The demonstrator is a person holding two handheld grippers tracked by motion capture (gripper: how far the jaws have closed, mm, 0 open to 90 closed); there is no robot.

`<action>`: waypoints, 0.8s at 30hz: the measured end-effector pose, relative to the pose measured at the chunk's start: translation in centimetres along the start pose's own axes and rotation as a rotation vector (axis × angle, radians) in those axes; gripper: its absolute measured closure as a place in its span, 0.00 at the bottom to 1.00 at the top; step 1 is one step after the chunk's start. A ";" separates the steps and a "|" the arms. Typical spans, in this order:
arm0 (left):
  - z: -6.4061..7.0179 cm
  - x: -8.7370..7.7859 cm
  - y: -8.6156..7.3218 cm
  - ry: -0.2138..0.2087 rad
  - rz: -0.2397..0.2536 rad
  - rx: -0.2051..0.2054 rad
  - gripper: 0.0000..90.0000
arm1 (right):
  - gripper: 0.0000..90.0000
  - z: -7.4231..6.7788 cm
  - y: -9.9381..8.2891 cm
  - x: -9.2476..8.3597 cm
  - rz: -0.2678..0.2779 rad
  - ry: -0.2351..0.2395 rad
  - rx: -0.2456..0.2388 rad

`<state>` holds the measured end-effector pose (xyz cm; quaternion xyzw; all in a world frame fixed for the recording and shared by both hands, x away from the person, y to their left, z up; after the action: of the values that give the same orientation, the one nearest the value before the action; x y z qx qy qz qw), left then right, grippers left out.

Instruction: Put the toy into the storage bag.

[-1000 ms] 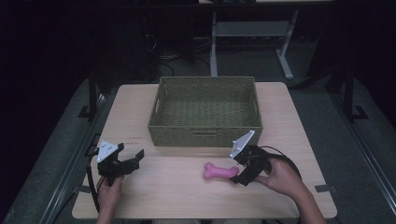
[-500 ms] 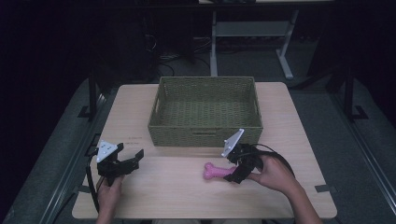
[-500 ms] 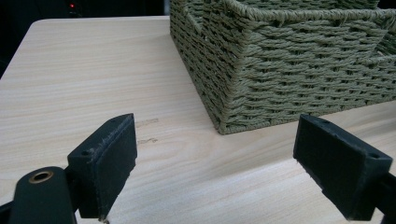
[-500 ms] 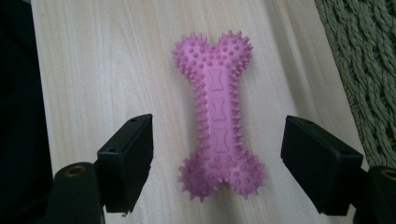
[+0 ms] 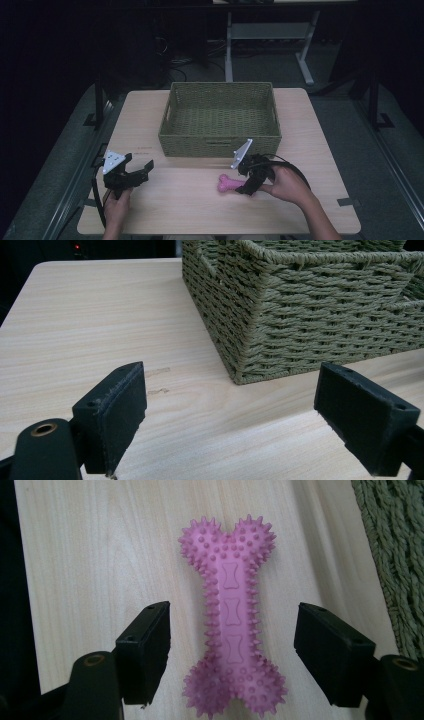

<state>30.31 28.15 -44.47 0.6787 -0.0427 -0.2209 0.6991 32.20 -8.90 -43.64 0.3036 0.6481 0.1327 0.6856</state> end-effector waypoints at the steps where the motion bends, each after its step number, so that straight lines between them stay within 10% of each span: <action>1: 0.0 0.0 0.0 0.000 -0.001 0.001 0.14 | 0.34 0.0 0.0 0.1 -0.003 0.000 0.001; 24: -0.1 -0.1 0.0 0.000 0.001 -0.002 0.14 | 0.49 0.4 -0.2 2.3 -0.055 0.014 -0.022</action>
<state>30.29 28.29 -44.45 0.6779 -0.0429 -0.2203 0.7000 32.82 -7.80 -45.58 0.2771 0.6597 0.1230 0.6876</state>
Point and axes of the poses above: each handheld gripper's, and its own axes: x roughly forward along the jaws, y roughly out of its top, z roughly to its right, the point moved 3 cm from there along x, roughly forward along the jaws, and after that the axes turned 12 degrees about z, right-handed, at the moved point
